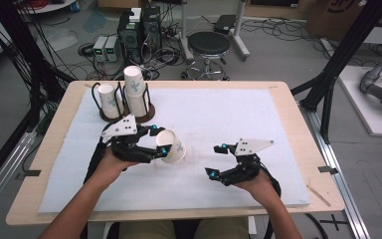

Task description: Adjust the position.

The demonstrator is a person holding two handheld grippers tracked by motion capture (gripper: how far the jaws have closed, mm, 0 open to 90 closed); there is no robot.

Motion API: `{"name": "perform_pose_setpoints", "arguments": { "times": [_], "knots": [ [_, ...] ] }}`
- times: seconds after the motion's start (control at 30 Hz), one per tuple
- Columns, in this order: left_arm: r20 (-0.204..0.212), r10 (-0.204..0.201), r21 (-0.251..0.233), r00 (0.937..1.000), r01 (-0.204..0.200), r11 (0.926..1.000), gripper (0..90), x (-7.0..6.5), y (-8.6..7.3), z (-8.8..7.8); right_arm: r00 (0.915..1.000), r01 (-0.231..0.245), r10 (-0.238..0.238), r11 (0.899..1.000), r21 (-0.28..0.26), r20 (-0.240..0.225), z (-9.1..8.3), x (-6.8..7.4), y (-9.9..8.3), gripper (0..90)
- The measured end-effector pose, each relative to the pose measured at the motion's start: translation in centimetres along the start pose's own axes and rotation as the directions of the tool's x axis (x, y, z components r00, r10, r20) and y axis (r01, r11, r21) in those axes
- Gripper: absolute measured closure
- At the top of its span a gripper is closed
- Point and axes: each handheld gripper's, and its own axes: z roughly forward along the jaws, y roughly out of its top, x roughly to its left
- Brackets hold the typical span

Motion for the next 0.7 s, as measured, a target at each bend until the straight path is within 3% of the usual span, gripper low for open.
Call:
{"name": "perform_pose_setpoints", "arguments": {
  "times": [0.23, 0.7],
  "knots": [
    [0.077, 0.005, 0.022, 0.997, -0.007, 0.9997, 37.3, -0.4, 0.8, 1.3, 0.9975, 0.046, -0.045, 0.999, 0.013, -0.054, 1.7, 0.1, 1.4, 18.1],
    [0.162, 0.001, 0.073, 0.9868, -0.013, 0.9972, 37.3, -1.3, 0.5, 3.4, 0.9945, 0.07, -0.07, 0.998, 0.002, -0.077, 2.6, 0.5, 1.2, 18.1]
  ]
}}
